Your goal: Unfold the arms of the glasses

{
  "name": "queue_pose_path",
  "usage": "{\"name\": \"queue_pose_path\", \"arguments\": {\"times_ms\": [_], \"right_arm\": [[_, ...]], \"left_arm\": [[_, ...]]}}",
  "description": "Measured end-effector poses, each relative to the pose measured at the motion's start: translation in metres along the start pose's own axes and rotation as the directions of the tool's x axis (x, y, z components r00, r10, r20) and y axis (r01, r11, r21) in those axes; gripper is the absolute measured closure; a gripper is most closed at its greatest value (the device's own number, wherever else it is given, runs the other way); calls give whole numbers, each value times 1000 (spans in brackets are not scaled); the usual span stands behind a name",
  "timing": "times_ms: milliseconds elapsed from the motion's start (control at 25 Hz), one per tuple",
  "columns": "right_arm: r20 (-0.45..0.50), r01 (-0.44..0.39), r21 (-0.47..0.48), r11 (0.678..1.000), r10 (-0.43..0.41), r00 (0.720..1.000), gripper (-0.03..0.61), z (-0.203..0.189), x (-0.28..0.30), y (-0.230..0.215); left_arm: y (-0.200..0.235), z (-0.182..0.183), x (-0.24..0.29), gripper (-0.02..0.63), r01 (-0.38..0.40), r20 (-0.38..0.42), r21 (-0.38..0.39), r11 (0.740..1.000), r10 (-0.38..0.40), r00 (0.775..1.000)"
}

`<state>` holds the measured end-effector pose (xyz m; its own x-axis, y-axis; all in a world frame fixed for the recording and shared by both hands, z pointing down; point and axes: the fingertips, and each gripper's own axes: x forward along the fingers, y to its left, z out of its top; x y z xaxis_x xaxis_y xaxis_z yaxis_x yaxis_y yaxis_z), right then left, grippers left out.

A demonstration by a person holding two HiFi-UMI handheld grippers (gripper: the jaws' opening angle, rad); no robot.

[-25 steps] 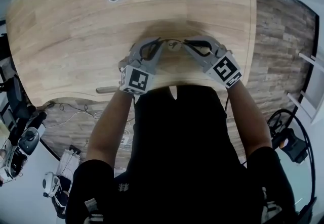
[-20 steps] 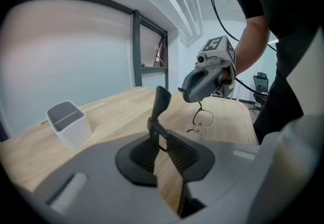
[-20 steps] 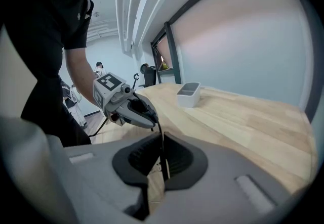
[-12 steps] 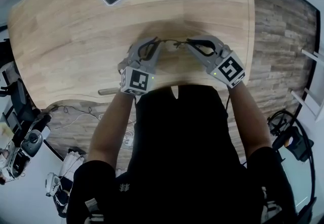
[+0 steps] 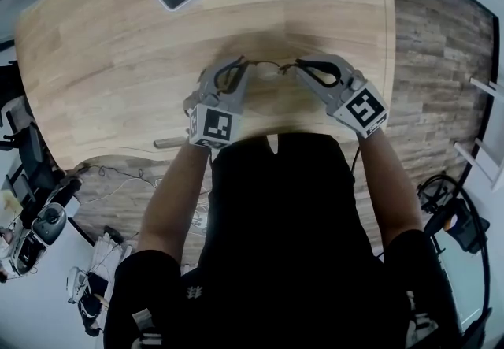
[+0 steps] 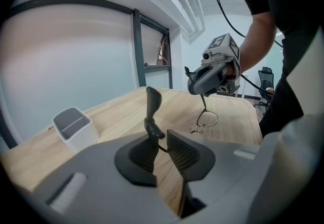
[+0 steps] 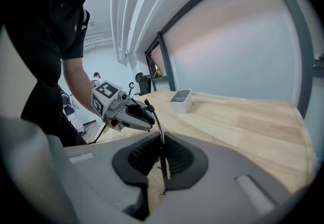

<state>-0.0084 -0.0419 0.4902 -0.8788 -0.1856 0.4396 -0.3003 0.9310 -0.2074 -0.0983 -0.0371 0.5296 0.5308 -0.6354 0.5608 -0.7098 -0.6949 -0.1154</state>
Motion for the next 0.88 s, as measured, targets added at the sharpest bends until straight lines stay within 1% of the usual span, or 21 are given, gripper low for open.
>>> {"name": "queue_pose_path", "arguments": {"times_ms": [160, 320, 560, 880], "right_arm": [[6, 6, -6, 1000, -6, 1000, 561, 2, -3, -3], [11, 26, 2, 1000, -26, 1000, 561, 2, -8, -5], [20, 68, 62, 996, -70, 997, 561, -6, -19, -19], [-8, 94, 95, 991, -93, 996, 561, -25, -19, -31]], "left_arm": [[1, -3, -1, 552, -8, -4, 8, 1000, 8, 1000], [5, 1, -5, 555, -25, -4, -5, 1000, 25, 1000], [11, 2, -8, 565, -45, -7, -11, 999, 45, 999], [8, -3, -3, 568, -54, -13, -10, 998, 54, 998]]}}
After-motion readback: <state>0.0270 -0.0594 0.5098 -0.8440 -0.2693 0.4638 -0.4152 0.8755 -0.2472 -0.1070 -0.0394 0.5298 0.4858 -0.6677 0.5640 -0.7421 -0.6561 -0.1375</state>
